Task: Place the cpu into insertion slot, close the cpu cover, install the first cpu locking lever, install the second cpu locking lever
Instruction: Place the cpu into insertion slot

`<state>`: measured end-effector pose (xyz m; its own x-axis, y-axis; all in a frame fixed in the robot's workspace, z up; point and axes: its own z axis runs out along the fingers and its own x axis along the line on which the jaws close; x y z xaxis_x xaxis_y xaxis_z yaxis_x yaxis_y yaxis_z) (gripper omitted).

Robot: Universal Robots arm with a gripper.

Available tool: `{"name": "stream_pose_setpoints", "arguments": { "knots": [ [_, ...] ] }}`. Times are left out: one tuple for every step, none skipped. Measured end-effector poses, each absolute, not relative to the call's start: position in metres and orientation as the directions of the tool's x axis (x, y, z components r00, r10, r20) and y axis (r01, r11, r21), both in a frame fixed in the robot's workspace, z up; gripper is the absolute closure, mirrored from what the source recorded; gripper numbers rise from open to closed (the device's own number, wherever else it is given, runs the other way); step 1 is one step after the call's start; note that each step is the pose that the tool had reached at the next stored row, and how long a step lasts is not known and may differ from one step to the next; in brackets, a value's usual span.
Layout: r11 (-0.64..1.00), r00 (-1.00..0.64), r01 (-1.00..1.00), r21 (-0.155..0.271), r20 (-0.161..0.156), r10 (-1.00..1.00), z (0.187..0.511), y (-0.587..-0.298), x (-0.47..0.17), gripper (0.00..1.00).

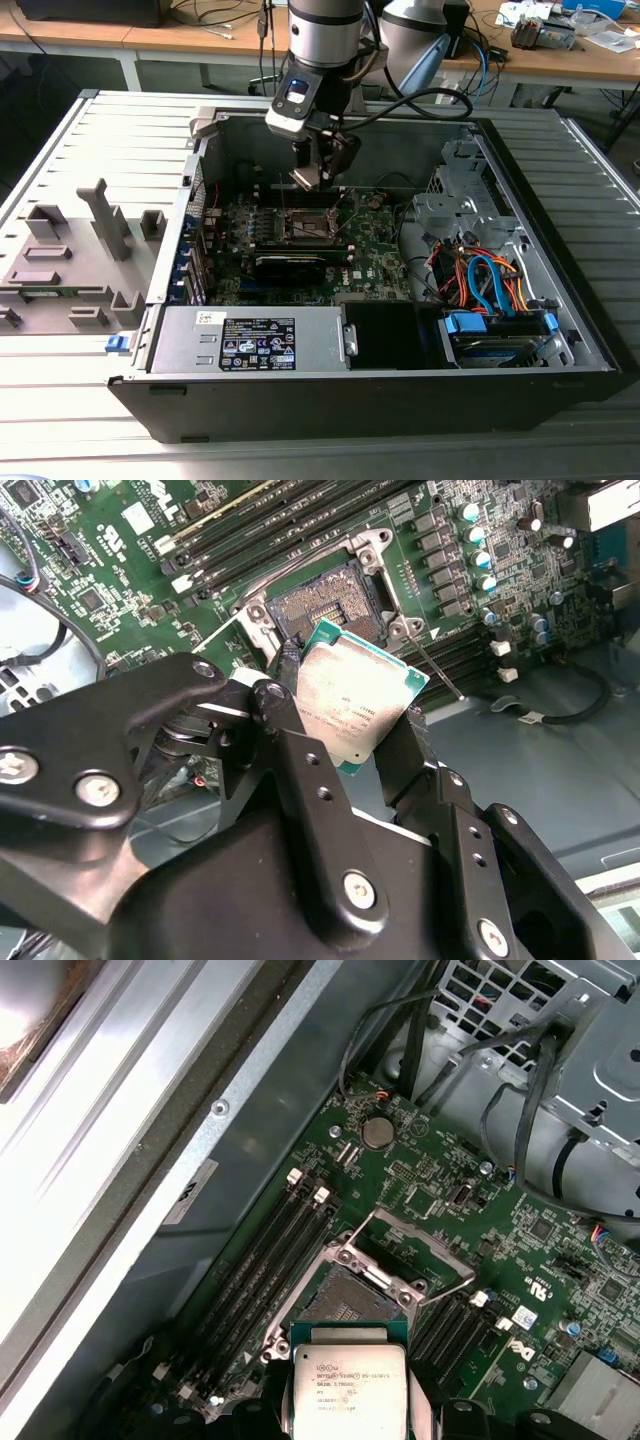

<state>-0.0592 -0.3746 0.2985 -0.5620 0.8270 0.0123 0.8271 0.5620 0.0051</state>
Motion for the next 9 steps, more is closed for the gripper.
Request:
{"name": "stream_pose_setpoints", "arguments": {
  "knots": [
    [0.558,-0.558,0.830,0.005,0.012,0.830,0.2984,-0.3746,-0.0592,0.45],
    [0.554,-0.554,0.833,0.005,0.012,0.833,0.2983,-0.3746,-0.0592,0.45],
    [0.552,-0.552,0.834,0.005,0.012,0.834,0.2983,-0.3746,-0.0592,0.45],
    [0.550,-0.550,0.835,0.005,0.012,0.835,0.2982,-0.3746,-0.0592,0.45],
    [0.546,-0.546,0.838,0.005,0.012,0.838,0.2981,-0.3746,-0.0592,0.45],
    [0.544,-0.544,0.839,0.005,0.012,0.839,0.2980,-0.3746,-0.0592,0.45],
    [0.540,-0.540,0.842,0.005,0.012,0.842,0.2979,-0.3746,-0.0592,0.45],
    [0.537,-0.537,0.843,0.005,0.012,0.843,0.2979,-0.3746,-0.0592,0.45],
    [0.534,-0.534,0.846,0.005,0.012,0.846,0.2978,-0.3746,-0.0592,0.45]
  ]
}}
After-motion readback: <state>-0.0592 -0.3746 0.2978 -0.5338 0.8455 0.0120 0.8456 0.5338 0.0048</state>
